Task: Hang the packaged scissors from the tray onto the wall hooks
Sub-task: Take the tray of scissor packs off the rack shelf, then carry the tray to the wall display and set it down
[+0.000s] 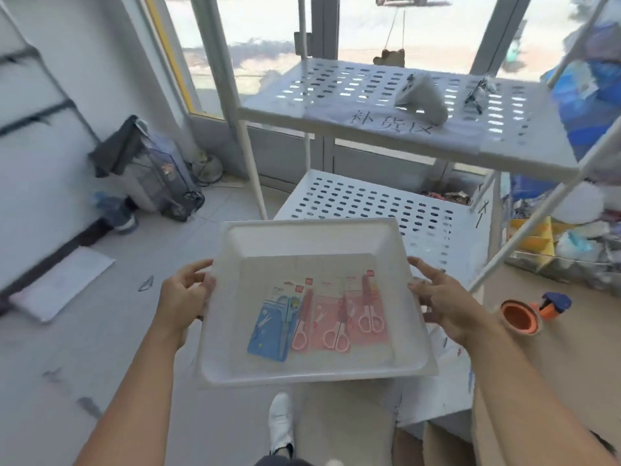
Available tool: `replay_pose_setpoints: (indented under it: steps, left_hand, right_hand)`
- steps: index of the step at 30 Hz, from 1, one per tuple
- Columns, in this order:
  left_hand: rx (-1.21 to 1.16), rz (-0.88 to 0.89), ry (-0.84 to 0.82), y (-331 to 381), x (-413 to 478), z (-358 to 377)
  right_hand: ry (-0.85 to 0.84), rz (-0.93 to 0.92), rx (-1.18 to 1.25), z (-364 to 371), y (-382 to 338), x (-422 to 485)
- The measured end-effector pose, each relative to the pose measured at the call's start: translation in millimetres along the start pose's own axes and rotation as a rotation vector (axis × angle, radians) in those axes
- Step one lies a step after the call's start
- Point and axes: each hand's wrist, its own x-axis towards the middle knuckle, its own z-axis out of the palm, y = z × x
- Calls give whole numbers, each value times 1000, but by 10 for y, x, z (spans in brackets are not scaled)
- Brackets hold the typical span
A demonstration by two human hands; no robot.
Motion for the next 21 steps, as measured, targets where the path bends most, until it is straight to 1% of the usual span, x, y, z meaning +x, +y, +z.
replay_pose_setpoints:
  steps: [4, 8, 10, 15, 21]
  left_hand:
    - [-34, -21, 134, -165, -458, -518]
    - [-59, -54, 311, -412, -886, -1124]
    - [-64, -70, 379, -531, -1059, -1340]
    - [-136, -110, 592, -903, -1615, -2129]
    - [-201, -140, 814, -1387, -2447, -3116]
  right_hand:
    - [-103, -3, -47, 402, 3, -6]
    - [-233, -27, -144, 1004, -24, -96]
    - [-270, -34, -188, 1268, -36, -136]
    - [-407, -37, -300, 2263, 17, -381]
    - [-570, -71, -408, 3548, 262, -946]
